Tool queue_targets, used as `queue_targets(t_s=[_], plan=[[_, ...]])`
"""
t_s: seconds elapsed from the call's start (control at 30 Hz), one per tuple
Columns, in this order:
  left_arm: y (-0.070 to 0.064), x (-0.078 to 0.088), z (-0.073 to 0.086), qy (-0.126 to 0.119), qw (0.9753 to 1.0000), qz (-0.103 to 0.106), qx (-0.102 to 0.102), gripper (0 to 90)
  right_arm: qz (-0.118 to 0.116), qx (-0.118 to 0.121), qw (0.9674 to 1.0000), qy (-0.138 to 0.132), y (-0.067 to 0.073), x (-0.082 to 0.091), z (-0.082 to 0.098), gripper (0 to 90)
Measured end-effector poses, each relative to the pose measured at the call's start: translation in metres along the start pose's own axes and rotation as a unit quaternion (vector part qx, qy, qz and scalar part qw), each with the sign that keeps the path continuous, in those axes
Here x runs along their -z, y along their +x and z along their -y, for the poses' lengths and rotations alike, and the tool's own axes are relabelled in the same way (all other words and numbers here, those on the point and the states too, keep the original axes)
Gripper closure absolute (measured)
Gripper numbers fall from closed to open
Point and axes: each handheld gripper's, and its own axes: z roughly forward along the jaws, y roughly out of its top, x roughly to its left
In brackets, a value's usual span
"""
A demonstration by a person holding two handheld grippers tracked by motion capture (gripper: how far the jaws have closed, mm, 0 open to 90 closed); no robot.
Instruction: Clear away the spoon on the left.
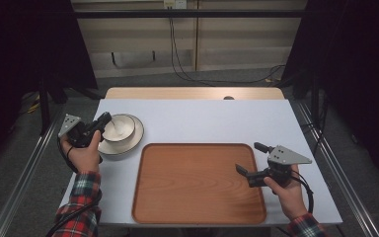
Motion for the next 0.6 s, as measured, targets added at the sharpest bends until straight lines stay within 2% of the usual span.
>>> queue_targets(t_s=[0.33,0.37,0.4,0.6], plan=[[0.003,-0.011,-0.003,-0.001,1.0000,-0.009,0.004,85.4,-0.006,-0.002,1.0000,0.000,-0.001,0.001,0.000,1.2],[0.003,-0.013,-0.004,-0.004,0.9999,-0.011,0.009,85.4,-0.006,-0.002,1.0000,0.000,-0.001,0.001,0.000,1.2],[0.003,-0.015,-0.004,-0.006,0.9999,-0.010,0.005,85.4,0.001,-0.002,1.0000,-0.004,0.000,0.001,0.000,1.2],[0.004,-0.022,-0.003,-0.014,0.9998,-0.013,0.012,85.3,-0.001,-0.003,1.0000,-0.002,-0.001,0.001,0.000,1.2]])
